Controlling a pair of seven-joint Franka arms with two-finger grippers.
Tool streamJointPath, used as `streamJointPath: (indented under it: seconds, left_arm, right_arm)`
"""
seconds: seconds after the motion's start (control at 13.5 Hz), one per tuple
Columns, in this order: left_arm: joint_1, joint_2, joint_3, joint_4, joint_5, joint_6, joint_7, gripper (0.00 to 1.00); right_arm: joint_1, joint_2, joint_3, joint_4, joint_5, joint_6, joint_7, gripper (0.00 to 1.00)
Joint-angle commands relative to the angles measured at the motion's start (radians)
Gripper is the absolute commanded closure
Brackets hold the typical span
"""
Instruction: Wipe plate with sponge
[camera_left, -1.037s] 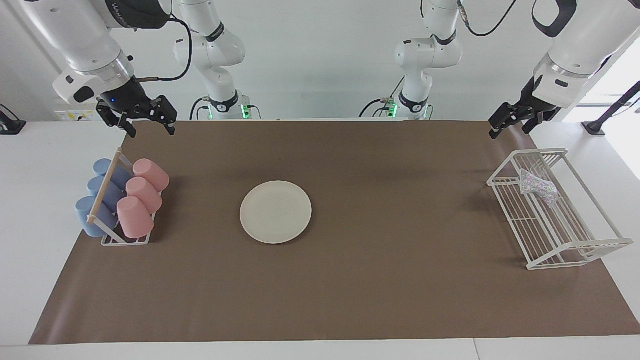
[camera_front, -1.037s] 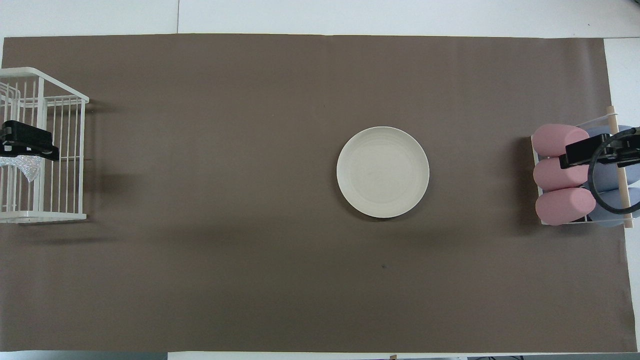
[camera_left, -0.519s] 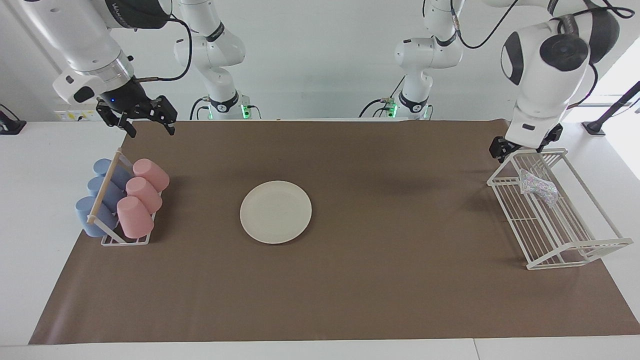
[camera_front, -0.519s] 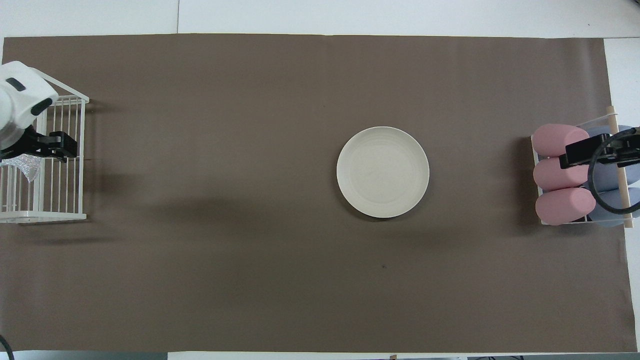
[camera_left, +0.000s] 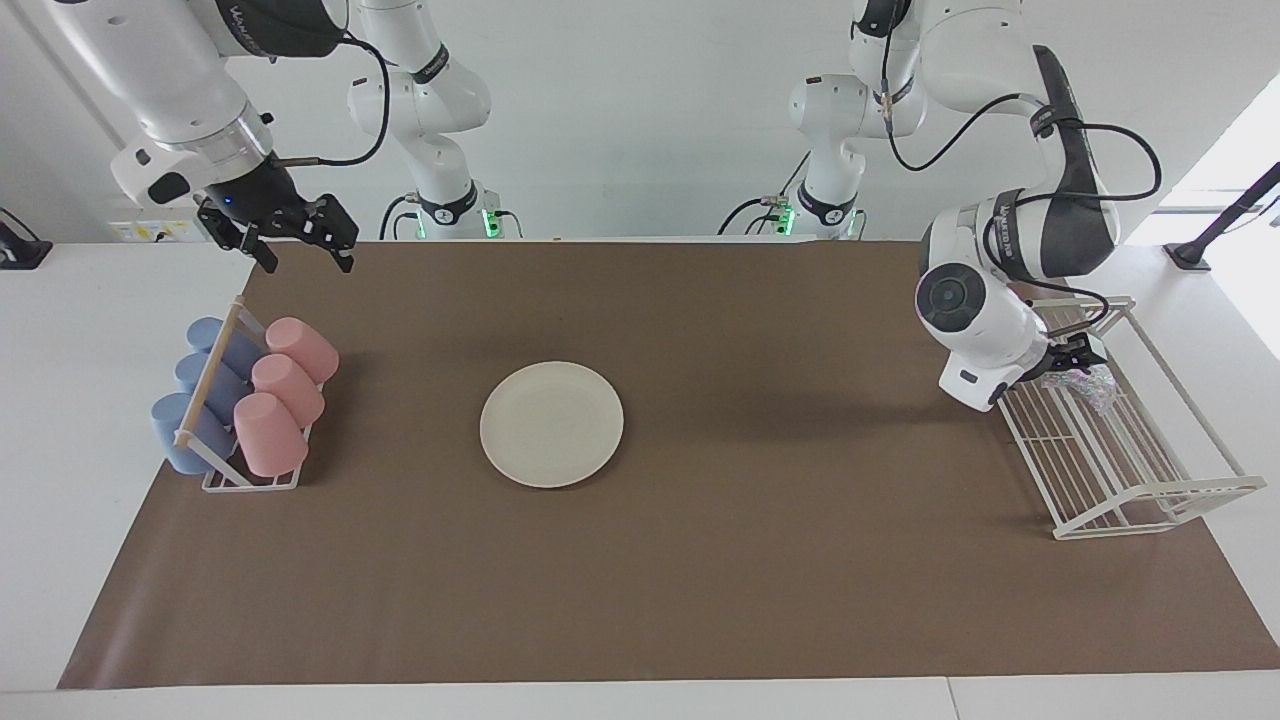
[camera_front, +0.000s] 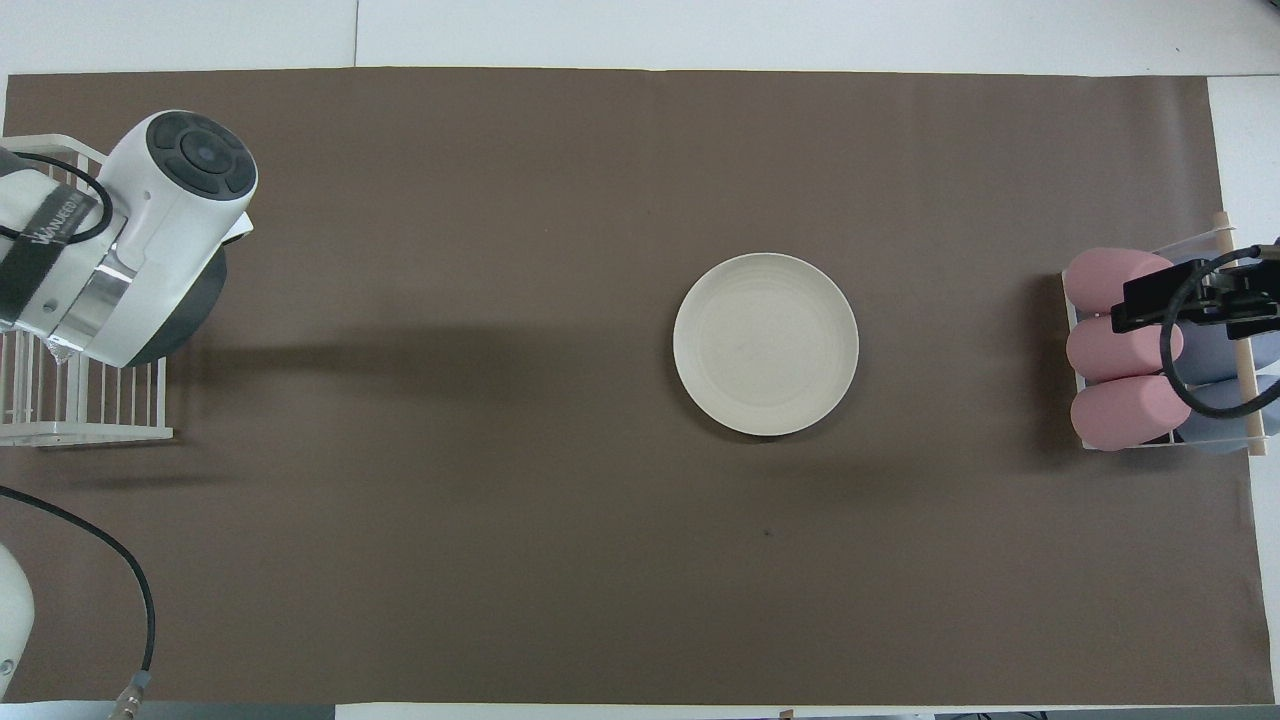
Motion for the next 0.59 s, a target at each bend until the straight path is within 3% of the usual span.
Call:
streamJointPath:
  seconds: [0.0,0.52]
  left_arm:
    - [-0.013,0.014,0.011,0.009,0.049,-0.016,-0.011,0.0]
    - [-0.019,0.008,0.008,-0.003,0.051,-0.101,-0.124,0.01]
  right_arm:
    - [0.026,-0.013,0.001,-0.004,0.033,-0.032,0.25,0.0]
    - [0.055,-0.021,0.001,-0.004,0.211,-0.034,0.875,0.0]
